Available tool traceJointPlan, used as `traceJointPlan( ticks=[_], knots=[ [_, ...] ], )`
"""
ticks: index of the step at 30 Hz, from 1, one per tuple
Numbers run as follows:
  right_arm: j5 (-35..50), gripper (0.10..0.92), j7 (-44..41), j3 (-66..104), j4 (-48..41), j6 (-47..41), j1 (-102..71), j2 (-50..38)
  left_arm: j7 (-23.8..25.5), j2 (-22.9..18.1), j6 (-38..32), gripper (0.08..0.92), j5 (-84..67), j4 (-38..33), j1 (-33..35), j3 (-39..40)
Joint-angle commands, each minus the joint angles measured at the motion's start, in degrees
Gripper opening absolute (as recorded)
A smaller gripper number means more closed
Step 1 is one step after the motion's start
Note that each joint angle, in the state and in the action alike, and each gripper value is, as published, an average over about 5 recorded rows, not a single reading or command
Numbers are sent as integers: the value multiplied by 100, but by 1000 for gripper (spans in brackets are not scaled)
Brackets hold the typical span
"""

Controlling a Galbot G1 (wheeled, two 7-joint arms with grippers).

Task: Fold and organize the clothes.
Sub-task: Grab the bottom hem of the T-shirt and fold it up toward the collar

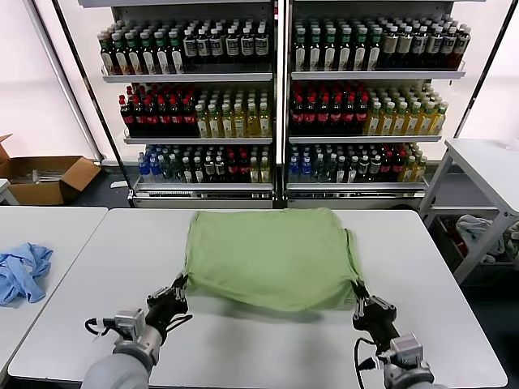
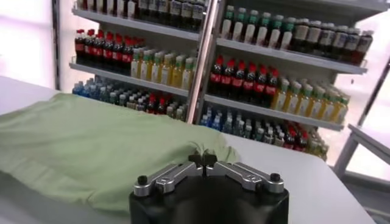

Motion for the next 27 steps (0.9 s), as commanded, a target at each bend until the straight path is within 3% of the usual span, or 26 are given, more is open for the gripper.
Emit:
traceJointPlan(
  ticks=[1, 27],
  knots=[
    [-53, 106, -230, -371, -703, -203, 1090, -96, -200, -107, 226, 83, 426, 876, -1215, 372],
    [-273, 106, -412, -1770, -2466, 176, 2958, 147, -221, -188, 315, 83, 689, 1194, -1321, 568]
  ],
)
